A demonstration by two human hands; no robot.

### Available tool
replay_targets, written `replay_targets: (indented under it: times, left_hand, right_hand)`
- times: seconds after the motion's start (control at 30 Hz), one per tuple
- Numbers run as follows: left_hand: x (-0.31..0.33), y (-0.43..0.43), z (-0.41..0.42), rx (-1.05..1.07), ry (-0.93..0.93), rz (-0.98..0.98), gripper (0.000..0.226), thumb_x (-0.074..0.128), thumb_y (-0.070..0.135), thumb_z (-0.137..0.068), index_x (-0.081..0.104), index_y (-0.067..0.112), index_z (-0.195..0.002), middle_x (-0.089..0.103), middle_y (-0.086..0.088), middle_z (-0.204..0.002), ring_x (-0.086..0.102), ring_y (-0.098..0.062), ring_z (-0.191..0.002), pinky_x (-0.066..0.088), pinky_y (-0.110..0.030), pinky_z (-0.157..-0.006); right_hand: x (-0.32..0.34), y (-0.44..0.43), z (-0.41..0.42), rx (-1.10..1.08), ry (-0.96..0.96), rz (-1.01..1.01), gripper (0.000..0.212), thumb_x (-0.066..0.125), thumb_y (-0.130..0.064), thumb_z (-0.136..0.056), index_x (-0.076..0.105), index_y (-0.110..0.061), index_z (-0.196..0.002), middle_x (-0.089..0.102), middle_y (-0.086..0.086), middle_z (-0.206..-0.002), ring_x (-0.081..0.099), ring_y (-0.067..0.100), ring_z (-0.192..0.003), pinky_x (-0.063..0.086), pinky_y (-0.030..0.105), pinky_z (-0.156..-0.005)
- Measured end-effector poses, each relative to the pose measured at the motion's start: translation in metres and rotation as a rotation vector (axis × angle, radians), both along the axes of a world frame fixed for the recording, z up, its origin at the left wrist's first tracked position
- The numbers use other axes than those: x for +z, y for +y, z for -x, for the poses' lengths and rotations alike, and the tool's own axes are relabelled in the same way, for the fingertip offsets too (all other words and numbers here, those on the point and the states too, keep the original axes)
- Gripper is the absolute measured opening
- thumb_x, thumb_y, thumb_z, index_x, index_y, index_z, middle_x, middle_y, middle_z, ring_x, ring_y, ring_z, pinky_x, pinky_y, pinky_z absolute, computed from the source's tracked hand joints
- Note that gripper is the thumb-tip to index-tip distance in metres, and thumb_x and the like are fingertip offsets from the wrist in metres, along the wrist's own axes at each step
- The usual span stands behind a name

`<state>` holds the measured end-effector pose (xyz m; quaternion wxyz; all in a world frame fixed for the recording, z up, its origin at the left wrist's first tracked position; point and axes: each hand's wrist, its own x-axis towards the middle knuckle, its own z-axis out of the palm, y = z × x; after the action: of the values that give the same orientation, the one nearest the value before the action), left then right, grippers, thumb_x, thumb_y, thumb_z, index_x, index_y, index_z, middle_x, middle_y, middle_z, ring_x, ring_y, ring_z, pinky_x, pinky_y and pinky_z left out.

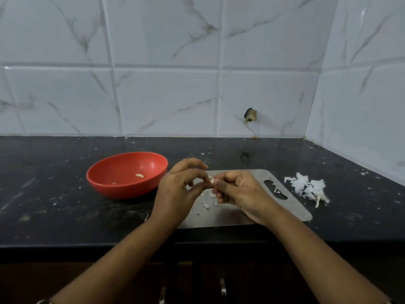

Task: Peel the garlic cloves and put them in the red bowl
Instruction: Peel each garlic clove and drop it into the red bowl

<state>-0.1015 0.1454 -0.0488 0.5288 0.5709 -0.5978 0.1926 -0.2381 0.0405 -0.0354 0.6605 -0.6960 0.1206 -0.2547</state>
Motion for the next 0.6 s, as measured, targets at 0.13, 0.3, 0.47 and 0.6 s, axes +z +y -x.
replay_targets:
  times: [0.13,0.3,0.47,0.6]
  left_hand:
    - [0.0000,-0.0002,-0.0005,-0.003,-0.013,-0.006,0.009,0.075,0.012,-0.075,0.071,0.020,-0.077,0.055,0.029,-0.101,0.053,0.006,-0.075,0.040,-0.007,-0.060]
    - [-0.0021,-0.0029,-0.0026,-0.020,-0.017,-0.021,0.008,0.075,0.014,-0.077,0.070,0.020,-0.079,0.057,0.025,-0.099,0.054,-0.002,-0.072,0.042,-0.013,-0.059]
    - [-0.0003,-0.0024,-0.0018,-0.036,0.021,-0.017,0.013,0.078,0.017,-0.077,0.069,0.024,-0.083,0.056,0.025,-0.104,0.055,-0.007,-0.073,0.043,-0.012,-0.061]
    - [0.0002,-0.0011,-0.0025,-0.045,0.028,-0.051,0.017,0.076,0.021,-0.075,0.067,0.034,-0.078,0.056,0.033,-0.104,0.056,-0.007,-0.073,0.042,-0.010,-0.060]
  right_hand:
    - [-0.0008,-0.0004,-0.0005,-0.005,0.003,-0.007,0.021,0.068,-0.023,-0.075,0.071,-0.008,-0.090,0.067,0.004,-0.069,0.060,0.010,-0.061,0.051,0.020,-0.059]
    - [-0.0012,-0.0007,-0.0012,-0.012,-0.005,0.003,0.024,0.069,-0.024,-0.076,0.072,-0.008,-0.093,0.068,0.004,-0.070,0.061,0.010,-0.062,0.052,0.020,-0.061]
    - [-0.0009,-0.0011,-0.0002,-0.011,-0.005,0.006,0.024,0.069,-0.022,-0.075,0.072,-0.006,-0.093,0.067,0.004,-0.070,0.060,0.010,-0.062,0.052,0.019,-0.060]
    - [-0.0004,0.0000,0.0012,-0.001,0.005,0.016,0.020,0.069,-0.021,-0.075,0.073,-0.009,-0.090,0.067,0.004,-0.069,0.060,0.010,-0.061,0.053,0.020,-0.060]
